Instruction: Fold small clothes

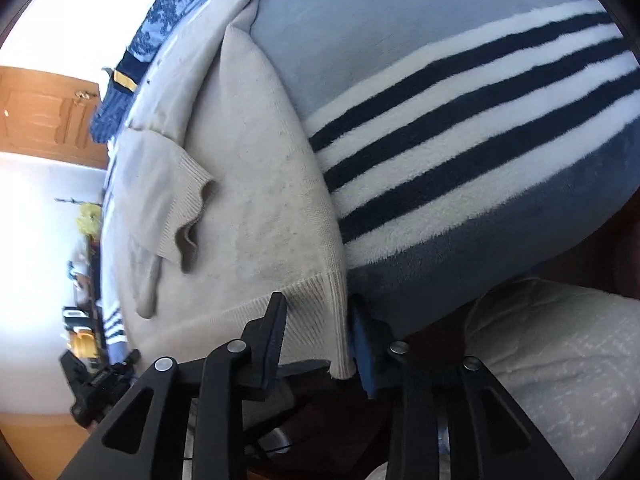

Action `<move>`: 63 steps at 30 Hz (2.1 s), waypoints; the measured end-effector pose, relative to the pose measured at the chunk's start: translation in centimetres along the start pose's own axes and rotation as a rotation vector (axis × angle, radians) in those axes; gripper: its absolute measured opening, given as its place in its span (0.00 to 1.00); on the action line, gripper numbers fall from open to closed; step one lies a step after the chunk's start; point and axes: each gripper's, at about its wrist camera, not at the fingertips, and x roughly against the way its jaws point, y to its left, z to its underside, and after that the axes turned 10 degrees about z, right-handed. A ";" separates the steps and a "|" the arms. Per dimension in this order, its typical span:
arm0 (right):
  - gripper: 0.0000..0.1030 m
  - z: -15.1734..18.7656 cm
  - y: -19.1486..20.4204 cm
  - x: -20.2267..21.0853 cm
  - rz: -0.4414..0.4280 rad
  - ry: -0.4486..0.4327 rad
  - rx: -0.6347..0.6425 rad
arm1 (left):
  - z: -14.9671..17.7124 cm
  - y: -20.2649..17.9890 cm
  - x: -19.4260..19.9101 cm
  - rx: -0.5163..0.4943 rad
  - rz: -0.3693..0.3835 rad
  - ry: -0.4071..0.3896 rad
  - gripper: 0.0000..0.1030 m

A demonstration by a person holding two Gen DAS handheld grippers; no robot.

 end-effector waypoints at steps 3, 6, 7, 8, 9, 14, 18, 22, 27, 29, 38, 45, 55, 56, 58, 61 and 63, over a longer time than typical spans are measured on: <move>0.04 0.5 0.4 0.9 0.057 -0.037 0.019 | 0.2 -0.1 1.7 0.002 0.022 -0.018 0.03; 0.02 1.3 1.0 3.7 0.038 -0.098 0.049 | 0.6 -0.3 5.2 0.001 0.101 -0.028 0.03; 0.02 1.6 1.4 4.8 0.034 -0.119 0.062 | 0.9 -0.5 6.4 -0.017 0.109 -0.036 0.03; 0.02 1.9 1.5 6.3 0.024 -0.147 0.068 | 1.0 -0.8 7.0 -0.032 0.113 -0.037 0.03; 0.02 2.3 1.6 7.7 0.012 -0.162 0.076 | 1.3 -0.8 7.5 -0.048 0.111 -0.031 0.03; 0.02 3.8 1.8 9.5 0.134 -0.160 0.157 | 3.1 0.9 4.8 -0.029 0.100 0.042 0.03; 0.02 3.5 1.3 6.9 0.192 -0.111 0.130 | 2.9 0.8 5.3 -0.048 0.083 0.031 0.03; 0.02 3.9 2.6 7.6 0.258 -0.155 0.200 | 3.0 0.1 4.0 -0.096 -0.010 0.043 0.03; 0.06 3.5 0.8 6.4 0.239 -0.116 0.146 | 3.8 -1.9 5.2 -0.170 -0.138 -0.032 0.10; 0.11 3.7 0.8 8.0 0.206 -0.178 0.140 | 4.3 -3.5 7.0 -0.233 -0.167 -0.107 0.43; 0.56 5.4 2.5 16.3 0.037 -0.373 0.119 | 5.8 -13.7 16.0 -0.480 -0.223 -0.368 0.63; 0.67 5.8 7.6 23.3 -0.013 -0.525 0.195 | 5.1 -19.7 21.4 -0.555 -0.181 -0.524 0.73; 0.77 5.0 12.9 30.4 -0.001 -0.684 0.326 | 1.6 -23.7 23.5 -0.590 -0.228 -0.605 0.75; 0.77 4.4 13.6 30.8 -0.006 -0.689 0.341 | 1.1 -24.0 23.4 -0.596 -0.230 -0.607 0.77; 0.77 3.3 14.4 31.0 -0.017 -0.693 0.352 | -0.5 -24.5 23.0 -0.604 -0.224 -0.600 0.80; 0.78 0.7 15.6 30.5 -0.033 -0.678 0.362 | -4.0 -24.9 22.0 -0.610 -0.204 -0.584 0.81; 0.78 -1.5 16.8 29.6 -0.023 -0.659 0.390 | -7.3 -24.9 20.7 -0.610 -0.180 -0.552 0.82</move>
